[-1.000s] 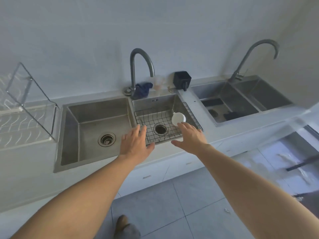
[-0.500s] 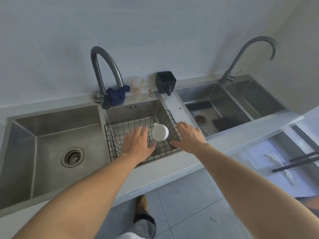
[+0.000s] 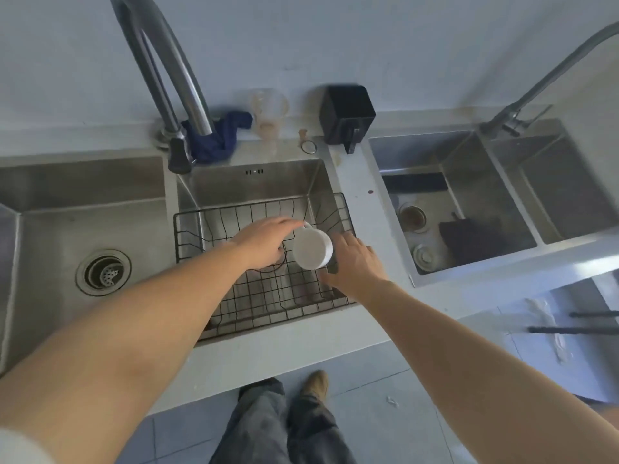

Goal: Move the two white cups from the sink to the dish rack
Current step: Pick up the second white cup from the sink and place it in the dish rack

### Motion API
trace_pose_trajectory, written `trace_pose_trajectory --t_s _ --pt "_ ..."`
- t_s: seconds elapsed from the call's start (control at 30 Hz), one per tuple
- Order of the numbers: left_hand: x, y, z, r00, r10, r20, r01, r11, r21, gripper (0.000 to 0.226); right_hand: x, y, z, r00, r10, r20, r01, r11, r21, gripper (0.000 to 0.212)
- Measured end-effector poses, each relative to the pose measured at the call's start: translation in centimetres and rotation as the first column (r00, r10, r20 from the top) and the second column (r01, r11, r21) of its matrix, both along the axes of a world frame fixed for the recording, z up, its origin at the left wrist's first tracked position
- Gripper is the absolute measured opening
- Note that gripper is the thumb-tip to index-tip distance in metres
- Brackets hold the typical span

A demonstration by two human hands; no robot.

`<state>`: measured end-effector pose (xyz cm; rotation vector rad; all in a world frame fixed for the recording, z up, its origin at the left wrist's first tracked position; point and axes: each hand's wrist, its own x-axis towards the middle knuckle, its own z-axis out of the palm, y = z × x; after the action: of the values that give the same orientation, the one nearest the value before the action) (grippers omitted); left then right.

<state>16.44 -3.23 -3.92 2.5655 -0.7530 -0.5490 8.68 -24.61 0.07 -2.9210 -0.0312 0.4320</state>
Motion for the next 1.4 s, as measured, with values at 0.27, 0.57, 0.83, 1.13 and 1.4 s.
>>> trace_pose_trajectory --t_s 0.27,0.57,0.83,1.13,1.4 --pt "2.3 -1.8 -4.0 0.998 -0.037 0.058 0.04 0.998 -0.044 0.075 0.9 0.8 -3.5 1.0 0.012 -0.004 -0.012 1.0 0.022 0.085" --pt "2.8 -1.9 -6.3 0.986 0.049 0.157 -0.031 0.993 -0.114 0.016 2.4 1.6 -4.9 0.982 0.164 0.099 -0.156 0.985 -0.077 0.099" --pt "1.9 -1.8 -5.4 0.989 0.043 0.141 -0.024 0.991 -0.132 0.019 3.1 0.0 -4.7 0.986 0.162 0.051 -0.156 0.982 -0.102 0.105" --pt "0.6 0.2 -2.5 0.977 0.141 0.161 -0.114 0.979 -0.167 0.02 3.4 -0.3 -3.5 0.996 0.085 -0.011 -0.082 0.986 0.147 0.099" --pt "-4.0 4.1 5.3 0.942 0.263 0.208 -0.237 0.961 -0.142 0.017 4.1 1.9 2.5 0.974 0.218 -0.058 -0.186 0.924 0.334 0.101"
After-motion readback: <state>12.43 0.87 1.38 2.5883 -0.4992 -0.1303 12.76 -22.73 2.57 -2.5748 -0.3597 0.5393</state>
